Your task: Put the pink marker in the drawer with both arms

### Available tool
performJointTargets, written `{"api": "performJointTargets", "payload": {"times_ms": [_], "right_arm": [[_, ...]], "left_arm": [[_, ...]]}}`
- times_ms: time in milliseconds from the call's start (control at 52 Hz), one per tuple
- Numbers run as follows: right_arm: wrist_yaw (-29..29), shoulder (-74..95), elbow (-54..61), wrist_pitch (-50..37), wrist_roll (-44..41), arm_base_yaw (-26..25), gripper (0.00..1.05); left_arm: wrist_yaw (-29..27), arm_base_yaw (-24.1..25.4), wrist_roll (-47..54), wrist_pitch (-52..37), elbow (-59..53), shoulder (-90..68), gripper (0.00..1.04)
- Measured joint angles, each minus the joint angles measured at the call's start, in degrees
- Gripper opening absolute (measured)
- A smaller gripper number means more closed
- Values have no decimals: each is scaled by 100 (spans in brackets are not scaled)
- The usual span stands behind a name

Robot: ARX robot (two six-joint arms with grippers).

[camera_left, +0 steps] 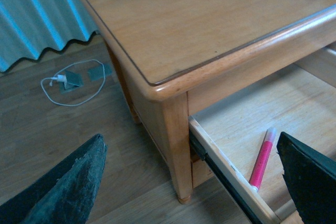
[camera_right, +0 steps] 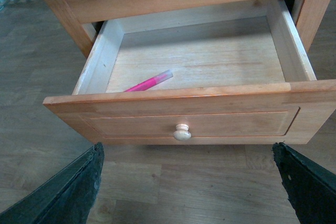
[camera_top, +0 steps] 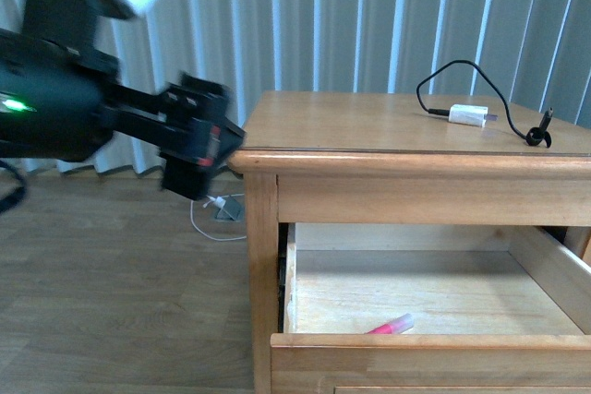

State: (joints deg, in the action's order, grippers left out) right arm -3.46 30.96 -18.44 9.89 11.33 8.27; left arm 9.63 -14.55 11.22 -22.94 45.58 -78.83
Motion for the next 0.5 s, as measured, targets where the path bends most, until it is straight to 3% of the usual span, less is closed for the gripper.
{"api": "performJointTargets", "payload": {"times_ms": [366,500], "right_arm": [[2,0,0,0,2,0,96],[0,0,0,0,2,0,96]], "left_arm": [[699,2234,-896,973,-1917,3475,99],[601,2382,-898,1167,-2188,3976,99]]}}
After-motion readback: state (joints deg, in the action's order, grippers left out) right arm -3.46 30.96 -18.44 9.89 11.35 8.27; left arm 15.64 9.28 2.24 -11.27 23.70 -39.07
